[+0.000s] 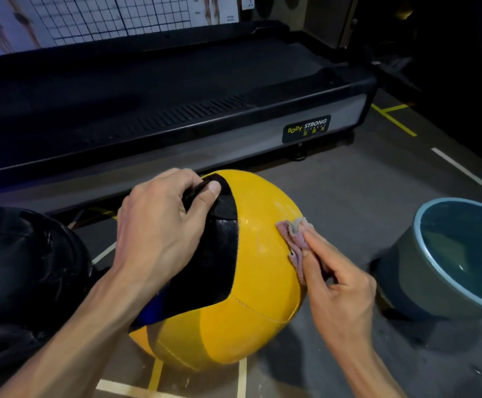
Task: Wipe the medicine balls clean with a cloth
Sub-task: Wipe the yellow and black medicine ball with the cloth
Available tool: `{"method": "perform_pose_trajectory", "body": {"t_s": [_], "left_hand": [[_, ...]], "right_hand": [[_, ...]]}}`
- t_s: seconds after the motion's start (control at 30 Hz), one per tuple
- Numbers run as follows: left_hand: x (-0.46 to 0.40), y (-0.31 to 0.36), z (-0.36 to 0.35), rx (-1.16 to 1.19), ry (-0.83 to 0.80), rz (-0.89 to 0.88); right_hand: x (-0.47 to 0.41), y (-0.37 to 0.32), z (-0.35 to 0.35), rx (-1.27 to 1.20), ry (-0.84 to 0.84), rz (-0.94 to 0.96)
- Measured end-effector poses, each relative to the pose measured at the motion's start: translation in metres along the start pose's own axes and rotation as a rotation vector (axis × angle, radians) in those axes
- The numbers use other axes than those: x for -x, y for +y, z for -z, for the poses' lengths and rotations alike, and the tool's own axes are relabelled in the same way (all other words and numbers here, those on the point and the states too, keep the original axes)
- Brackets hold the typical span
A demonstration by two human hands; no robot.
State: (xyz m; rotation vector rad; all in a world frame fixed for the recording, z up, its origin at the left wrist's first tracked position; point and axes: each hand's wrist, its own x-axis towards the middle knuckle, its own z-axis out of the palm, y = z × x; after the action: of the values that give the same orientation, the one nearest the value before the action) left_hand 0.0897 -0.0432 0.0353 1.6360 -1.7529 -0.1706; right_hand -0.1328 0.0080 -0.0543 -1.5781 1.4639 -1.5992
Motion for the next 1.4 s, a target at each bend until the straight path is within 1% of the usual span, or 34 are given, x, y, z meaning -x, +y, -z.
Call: {"method": "perform_pose_trajectory", "body": {"t_s": [0.1,0.2,0.27,0.33,0.4,0.43,0.5,0.53,0.6,0.63,0.77,0.8,0.83,0.9,0.97,1.03,1.13,1.2,1.27,1.4], "left_hand": [[0.004,-0.02,-0.014,0.035,-0.078,0.025],[0.019,-0.043,-0.025,0.094,-0.117,0.107],[0.023,-0.052,-0.024,0.112,-0.117,0.129],[0.03,-0.059,-0.02,0.106,-0.145,0.122],[0.034,-0.061,-0.016,0.113,-0.149,0.117],[0.036,-0.061,-0.016,0.113,-0.148,0.113],[0.039,-0.059,-0.018,0.109,-0.148,0.102],[0.041,-0.057,-0.019,0.115,-0.143,0.101],[0.043,-0.055,-0.021,0.117,-0.141,0.104],[0.044,-0.055,-0.022,0.109,-0.148,0.102],[0.049,-0.058,-0.017,0.126,-0.151,0.112],[0.049,-0.058,-0.016,0.139,-0.151,0.115],[0.047,-0.057,-0.016,0.143,-0.148,0.111],[0.043,-0.059,-0.017,0.118,-0.139,0.1],[0.041,-0.061,-0.021,0.109,-0.115,0.118],[0.04,-0.065,-0.024,0.162,-0.083,0.152],[0.026,-0.056,-0.029,0.285,-0.041,0.165],[0.009,-0.039,-0.033,0.33,-0.011,0.136],[-0.007,-0.017,-0.036,0.375,-0.004,0.083],[-0.028,0.004,-0.031,0.543,-0.036,-0.005]], "right_hand": [[0.01,0.012,-0.009,-0.009,-0.042,-0.027],[0.029,0.02,-0.025,0.017,-0.114,0.005],[0.029,0.024,-0.034,0.043,-0.166,0.075],[0.019,0.018,-0.038,0.105,-0.259,0.191],[-0.003,0.011,-0.043,0.105,-0.317,0.306],[-0.015,0.009,-0.043,0.068,-0.313,0.292],[-0.038,0.012,-0.04,0.009,-0.24,0.087],[-0.045,0.013,-0.037,0.024,-0.185,-0.024],[-0.042,0.012,-0.035,0.052,-0.119,-0.115],[-0.033,0.009,-0.037,0.034,-0.128,-0.098],[0.007,-0.002,-0.044,0.057,-0.256,0.163],[0.002,0.002,-0.041,0.044,-0.27,0.194],[-0.007,0.004,-0.038,0.021,-0.27,0.179],[-0.023,0.011,-0.029,-0.013,-0.227,-0.007],[-0.026,0.024,-0.023,0.09,-0.144,-0.153],[-0.015,0.039,-0.02,0.138,-0.102,-0.236],[-0.006,0.046,-0.017,0.048,-0.023,-0.306],[-0.007,0.041,-0.013,-0.062,0.04,-0.321],[-0.012,0.032,-0.006,-0.124,0.108,-0.283],[-0.028,0.017,0.014,0.019,0.177,-0.18]]}}
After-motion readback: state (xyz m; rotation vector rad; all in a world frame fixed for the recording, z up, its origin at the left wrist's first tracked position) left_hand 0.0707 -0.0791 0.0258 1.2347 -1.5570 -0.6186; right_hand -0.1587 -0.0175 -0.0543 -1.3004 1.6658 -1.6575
